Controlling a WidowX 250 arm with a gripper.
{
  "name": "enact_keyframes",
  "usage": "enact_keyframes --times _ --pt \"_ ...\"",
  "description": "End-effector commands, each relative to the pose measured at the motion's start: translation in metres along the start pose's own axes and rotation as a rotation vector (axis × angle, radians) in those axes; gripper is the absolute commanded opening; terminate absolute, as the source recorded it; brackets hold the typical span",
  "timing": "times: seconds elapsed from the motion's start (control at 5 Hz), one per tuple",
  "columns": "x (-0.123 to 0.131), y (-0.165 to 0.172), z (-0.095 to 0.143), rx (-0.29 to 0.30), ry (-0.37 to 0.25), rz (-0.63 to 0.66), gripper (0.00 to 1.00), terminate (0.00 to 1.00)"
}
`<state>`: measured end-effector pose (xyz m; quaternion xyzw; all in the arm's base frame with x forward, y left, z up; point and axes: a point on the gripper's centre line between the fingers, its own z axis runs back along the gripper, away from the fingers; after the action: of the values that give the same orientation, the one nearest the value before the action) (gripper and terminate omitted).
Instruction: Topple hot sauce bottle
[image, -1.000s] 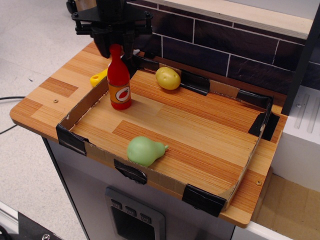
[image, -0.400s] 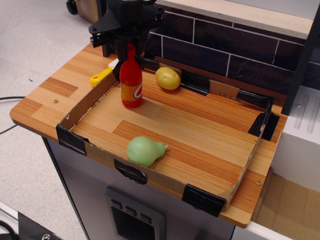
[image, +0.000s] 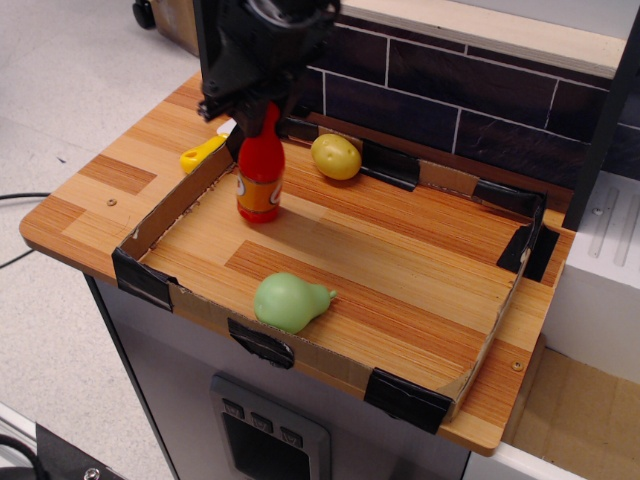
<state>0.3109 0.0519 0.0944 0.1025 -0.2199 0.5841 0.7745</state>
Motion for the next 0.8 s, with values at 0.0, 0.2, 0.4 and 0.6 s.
enact_keyframes --times 0.0,0.2,0.4,0.6 --pt "-0.03 -0.004 -0.008 -0.034 -0.088 0.039 0.0 0.0" --pt "-0.049 -0.006 -0.02 0.001 -0.022 0.059 0.0 0.0" --pt "-0.073 -0.01 -0.031 0.008 0.069 0.103 0.0 0.0" --pt "-0.08 -0.013 -0.037 -0.033 0.14 0.157 0.0 0.0"
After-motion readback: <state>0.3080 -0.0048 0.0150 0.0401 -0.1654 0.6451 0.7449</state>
